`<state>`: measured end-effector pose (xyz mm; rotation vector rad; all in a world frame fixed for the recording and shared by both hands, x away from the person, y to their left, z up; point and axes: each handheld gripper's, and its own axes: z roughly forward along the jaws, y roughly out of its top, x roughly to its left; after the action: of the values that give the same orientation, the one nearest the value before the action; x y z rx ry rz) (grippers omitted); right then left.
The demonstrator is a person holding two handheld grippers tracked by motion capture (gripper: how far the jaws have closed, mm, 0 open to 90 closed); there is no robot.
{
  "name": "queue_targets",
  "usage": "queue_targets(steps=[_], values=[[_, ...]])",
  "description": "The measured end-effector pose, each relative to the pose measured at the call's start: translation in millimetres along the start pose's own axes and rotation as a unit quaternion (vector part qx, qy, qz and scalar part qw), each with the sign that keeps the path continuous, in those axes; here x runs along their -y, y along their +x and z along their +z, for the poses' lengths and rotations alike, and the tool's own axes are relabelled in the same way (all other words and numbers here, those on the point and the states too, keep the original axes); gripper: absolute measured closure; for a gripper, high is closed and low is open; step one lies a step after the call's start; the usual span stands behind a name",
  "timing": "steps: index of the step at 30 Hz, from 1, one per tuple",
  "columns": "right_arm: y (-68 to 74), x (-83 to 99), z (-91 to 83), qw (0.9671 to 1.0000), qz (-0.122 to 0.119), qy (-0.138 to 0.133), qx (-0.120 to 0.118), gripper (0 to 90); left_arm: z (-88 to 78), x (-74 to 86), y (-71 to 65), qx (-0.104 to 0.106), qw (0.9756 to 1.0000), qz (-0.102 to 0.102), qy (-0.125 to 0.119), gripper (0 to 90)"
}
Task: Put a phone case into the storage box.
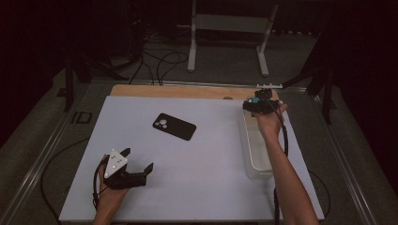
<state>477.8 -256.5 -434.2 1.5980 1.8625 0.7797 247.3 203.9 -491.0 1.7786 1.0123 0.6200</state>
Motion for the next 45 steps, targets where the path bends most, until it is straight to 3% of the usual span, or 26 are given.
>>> queue_targets(steps=[2, 9, 23, 35, 40, 45], values=[[-1.0, -1.6, 2.0, 0.9999, 0.006, 0.010, -0.001, 12.9, 0.1, 0.0, -0.5, 0.000, 1.0000, 0.000, 0.000, 0.9], [-4.3, -1.3, 3.8, 0.9998, 0.019, 0.008, 0.000, 10.0, 0.1, 0.1, 0.1, 0.001, 1.0000, 0.000, 0.000, 0.9], [-7.0, -6.6, -15.7, 0.9994, 0.017, -0.029, -0.011, 10.3, -0.5, 0.6, 0.7, 0.001, 1.0000, -0.002, 0.000, 1.0], [12.1, -4.6, -42.6, 0.9956, -0.019, -0.064, -0.065, 12.9, 0.6, 0.5, 0.5, 0.001, 1.0000, -0.001, 0.001, 0.9], [25.0, -0.1, -53.1, 0.9919, -0.039, -0.077, -0.093, 12.9, 0.0, 0.5, 0.3, 0.001, 1.0000, -0.001, 0.000, 1.0], [32.2, 5.8, -62.6, 0.9883, -0.039, -0.091, -0.116, 12.9, -0.4, 0.3, 1.3, 0.001, 1.0000, -0.001, -0.001, 1.0]])
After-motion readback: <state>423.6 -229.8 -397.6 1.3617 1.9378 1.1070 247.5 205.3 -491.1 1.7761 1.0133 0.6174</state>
